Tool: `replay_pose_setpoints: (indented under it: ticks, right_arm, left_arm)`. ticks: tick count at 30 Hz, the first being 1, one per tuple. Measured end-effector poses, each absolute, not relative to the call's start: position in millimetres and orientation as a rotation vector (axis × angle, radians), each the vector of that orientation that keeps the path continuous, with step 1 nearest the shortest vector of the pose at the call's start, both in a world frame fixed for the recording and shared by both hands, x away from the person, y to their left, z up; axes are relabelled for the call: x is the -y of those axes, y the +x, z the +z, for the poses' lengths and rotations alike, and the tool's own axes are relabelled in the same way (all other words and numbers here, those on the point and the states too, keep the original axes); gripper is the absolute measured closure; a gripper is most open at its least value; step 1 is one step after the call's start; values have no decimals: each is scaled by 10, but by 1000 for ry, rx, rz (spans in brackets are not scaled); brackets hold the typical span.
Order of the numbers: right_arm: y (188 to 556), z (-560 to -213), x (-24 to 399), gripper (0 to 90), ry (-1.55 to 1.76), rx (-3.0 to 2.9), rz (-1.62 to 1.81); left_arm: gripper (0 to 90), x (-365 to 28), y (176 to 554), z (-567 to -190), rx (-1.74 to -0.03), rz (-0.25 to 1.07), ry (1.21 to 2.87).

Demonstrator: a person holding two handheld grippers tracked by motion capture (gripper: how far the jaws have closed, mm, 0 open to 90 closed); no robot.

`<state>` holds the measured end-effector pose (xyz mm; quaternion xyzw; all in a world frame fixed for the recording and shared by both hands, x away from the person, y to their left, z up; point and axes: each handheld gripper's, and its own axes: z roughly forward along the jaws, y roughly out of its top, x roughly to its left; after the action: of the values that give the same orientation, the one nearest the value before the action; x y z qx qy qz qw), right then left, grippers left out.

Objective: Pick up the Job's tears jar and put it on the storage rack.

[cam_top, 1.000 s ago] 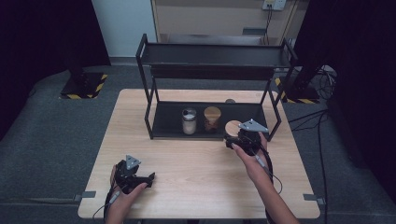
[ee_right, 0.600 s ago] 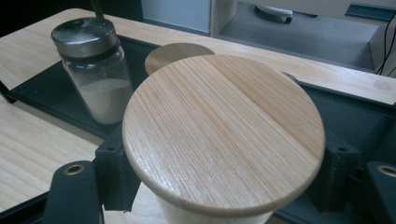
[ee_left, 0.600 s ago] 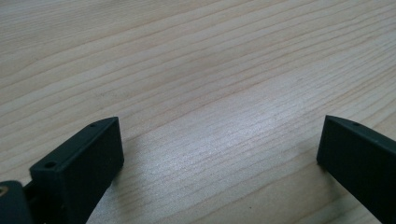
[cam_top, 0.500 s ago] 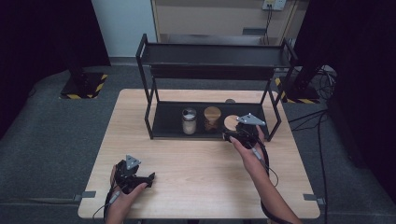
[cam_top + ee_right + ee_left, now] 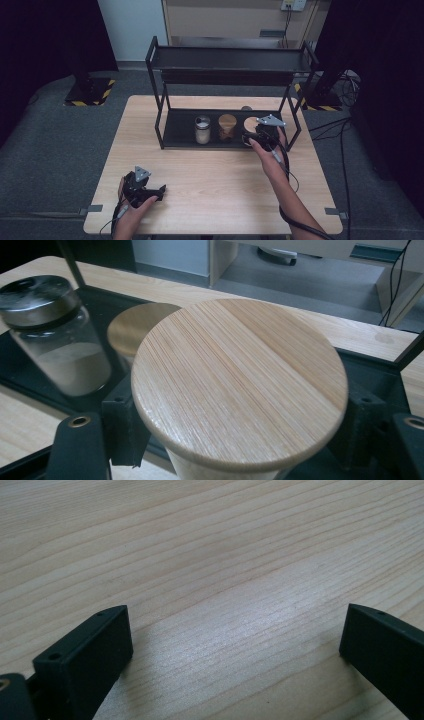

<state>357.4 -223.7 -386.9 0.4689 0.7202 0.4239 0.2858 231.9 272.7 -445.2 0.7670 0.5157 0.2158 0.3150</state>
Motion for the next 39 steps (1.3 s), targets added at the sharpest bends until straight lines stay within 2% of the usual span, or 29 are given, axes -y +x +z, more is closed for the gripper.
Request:
replay_pose_setpoints:
  ticks: [16, 39]
  right_arm:
    - [3816, -3935, 2229, 261, 1299, -1903, 1126]
    - [3964, -4103, 2214, 261, 1352, -1882, 1113]
  left_arm:
    - [0, -2727, 2319, -4452, -1359, 568, 2021]
    - [0, -2726, 2318, -4452, -1359, 569, 2020]
